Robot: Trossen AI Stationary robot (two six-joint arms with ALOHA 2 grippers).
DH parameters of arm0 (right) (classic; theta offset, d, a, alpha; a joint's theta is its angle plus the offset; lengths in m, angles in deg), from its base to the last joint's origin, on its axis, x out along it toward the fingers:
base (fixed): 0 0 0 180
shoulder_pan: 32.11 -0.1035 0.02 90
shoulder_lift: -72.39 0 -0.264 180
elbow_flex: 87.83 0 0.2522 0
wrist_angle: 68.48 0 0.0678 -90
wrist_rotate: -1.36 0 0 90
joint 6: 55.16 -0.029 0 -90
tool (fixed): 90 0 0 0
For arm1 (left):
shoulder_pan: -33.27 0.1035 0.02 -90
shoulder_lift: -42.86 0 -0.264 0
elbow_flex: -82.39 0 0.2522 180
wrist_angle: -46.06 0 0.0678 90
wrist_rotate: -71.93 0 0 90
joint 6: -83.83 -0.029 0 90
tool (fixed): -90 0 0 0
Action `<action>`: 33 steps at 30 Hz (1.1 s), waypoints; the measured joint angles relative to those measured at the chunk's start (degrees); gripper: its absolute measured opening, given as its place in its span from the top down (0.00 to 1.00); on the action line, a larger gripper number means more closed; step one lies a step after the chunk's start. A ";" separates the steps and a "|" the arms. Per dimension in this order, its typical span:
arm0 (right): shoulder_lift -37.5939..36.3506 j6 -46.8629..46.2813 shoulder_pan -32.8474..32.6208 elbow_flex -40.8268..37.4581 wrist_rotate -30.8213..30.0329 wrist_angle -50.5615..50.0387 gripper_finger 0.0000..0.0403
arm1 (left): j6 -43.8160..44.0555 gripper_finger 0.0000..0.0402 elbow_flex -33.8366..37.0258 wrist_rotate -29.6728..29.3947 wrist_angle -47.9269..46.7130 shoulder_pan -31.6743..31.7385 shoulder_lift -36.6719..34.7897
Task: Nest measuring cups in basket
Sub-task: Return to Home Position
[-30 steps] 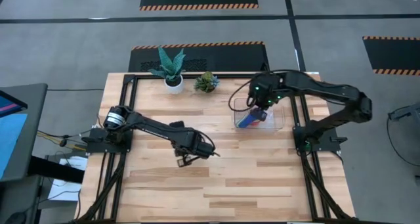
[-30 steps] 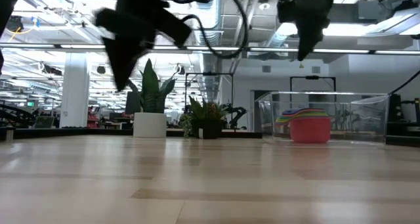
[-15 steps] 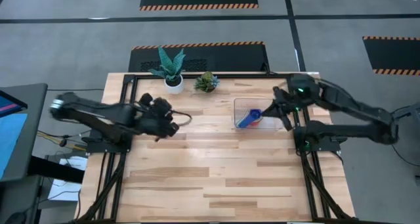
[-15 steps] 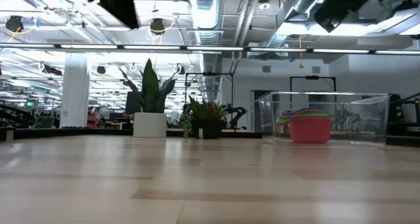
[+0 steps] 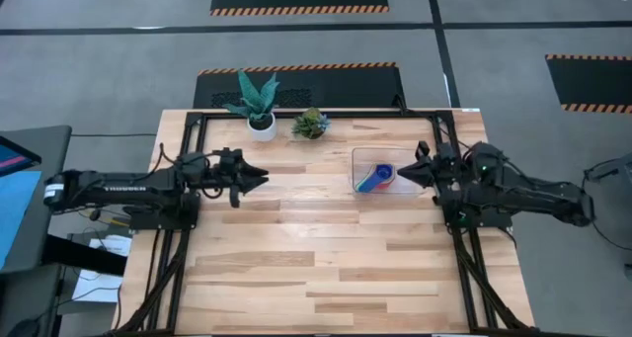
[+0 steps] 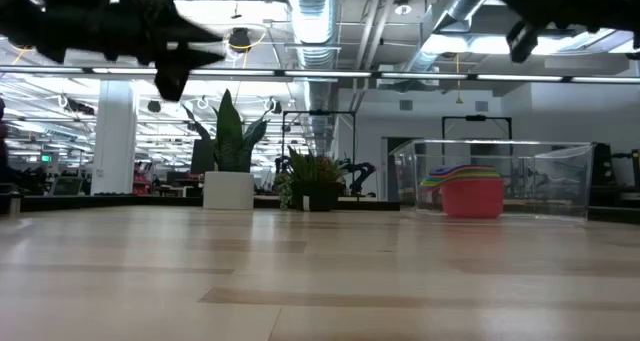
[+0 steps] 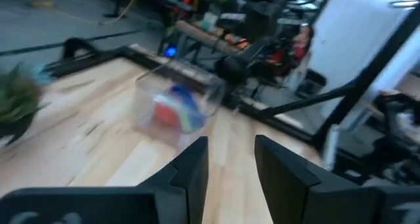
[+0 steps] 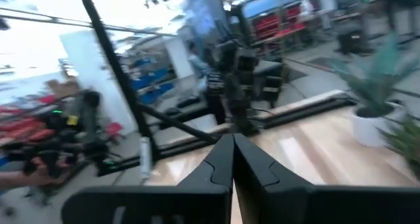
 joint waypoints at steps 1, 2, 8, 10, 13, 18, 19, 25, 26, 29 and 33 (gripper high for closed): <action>-0.42 0.59 -0.95 -0.87 -2.10 -0.10 0.93 | 0.06 0.72 1.34 -0.52 0.79 0.68 -0.19; -0.66 1.24 -1.83 -1.67 -4.12 -0.15 0.93 | 0.53 0.72 2.44 -2.57 1.58 1.03 -0.22; -0.55 3.69 -6.05 -5.04 -10.92 0.32 0.93 | 0.87 0.72 3.55 -20.33 -0.12 -2.28 -0.19; -0.55 4.41 -7.07 -5.56 -13.08 0.21 0.92 | -0.49 0.72 3.53 -23.67 -0.68 -4.33 -0.24; -0.57 5.35 -8.38 -7.32 -17.06 1.14 0.92 | 0.40 0.72 3.80 -28.94 -3.45 -8.42 -0.19; -0.49 6.06 -9.99 -12.32 -19.57 8.34 0.93 | 2.10 0.72 6.41 -40.55 -3.74 -15.28 -0.87; -0.53 6.41 -10.19 -13.11 -19.61 9.59 0.93 | 2.05 0.72 6.64 -42.17 -3.36 -16.31 -1.41; -0.56 8.90 -10.15 -13.73 -20.07 6.89 0.93 | 1.57 0.72 6.89 -46.50 -7.77 -19.87 -2.20; -0.58 9.14 -10.15 -13.73 -20.32 5.67 0.93 | 1.68 0.72 6.93 -46.59 -8.88 -20.35 -2.18; -0.55 9.20 -10.15 -13.78 -21.31 1.26 0.93 | 1.50 0.72 7.68 -44.56 -8.31 -21.68 -2.22; -0.55 9.29 -10.15 -13.78 -21.30 -2.56 0.93 | 3.37 0.72 11.04 -37.34 -4.40 -22.82 -2.18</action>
